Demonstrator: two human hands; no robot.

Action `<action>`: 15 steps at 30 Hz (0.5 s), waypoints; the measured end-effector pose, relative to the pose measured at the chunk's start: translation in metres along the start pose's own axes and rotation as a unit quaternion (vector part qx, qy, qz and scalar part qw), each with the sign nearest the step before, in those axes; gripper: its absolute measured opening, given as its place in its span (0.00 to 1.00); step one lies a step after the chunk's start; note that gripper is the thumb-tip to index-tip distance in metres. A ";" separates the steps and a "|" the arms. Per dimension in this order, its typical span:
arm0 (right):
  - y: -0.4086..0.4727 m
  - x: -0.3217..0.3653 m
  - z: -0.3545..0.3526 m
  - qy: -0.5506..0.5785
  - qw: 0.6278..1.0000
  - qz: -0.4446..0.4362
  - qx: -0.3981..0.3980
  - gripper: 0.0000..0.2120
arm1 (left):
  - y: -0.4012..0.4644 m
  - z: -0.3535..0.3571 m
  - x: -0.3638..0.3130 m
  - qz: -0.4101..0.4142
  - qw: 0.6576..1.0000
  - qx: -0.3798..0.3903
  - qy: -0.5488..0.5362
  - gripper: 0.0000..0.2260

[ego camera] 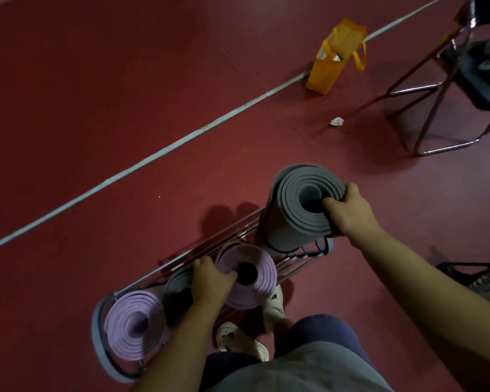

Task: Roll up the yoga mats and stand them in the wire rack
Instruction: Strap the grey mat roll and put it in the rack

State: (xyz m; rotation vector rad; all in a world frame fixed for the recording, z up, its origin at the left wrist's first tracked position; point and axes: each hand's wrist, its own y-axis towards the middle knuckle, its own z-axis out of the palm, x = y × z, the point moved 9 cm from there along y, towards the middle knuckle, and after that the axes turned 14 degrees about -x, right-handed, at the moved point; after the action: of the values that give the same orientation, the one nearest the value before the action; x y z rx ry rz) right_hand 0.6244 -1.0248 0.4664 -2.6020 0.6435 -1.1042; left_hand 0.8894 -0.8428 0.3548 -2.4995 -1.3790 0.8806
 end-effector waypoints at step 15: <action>-0.002 -0.094 0.106 -0.200 0.971 -0.058 0.114 0.20 | 0.027 0.025 0.003 0.016 0.994 0.048 0.094 0.24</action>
State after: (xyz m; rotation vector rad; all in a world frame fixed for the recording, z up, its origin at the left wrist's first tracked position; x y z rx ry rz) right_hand 0.6438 -0.9729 0.3365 -2.5712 0.2589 -0.6066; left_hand 0.8964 -0.8589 0.3225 -2.4658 -1.2113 0.6806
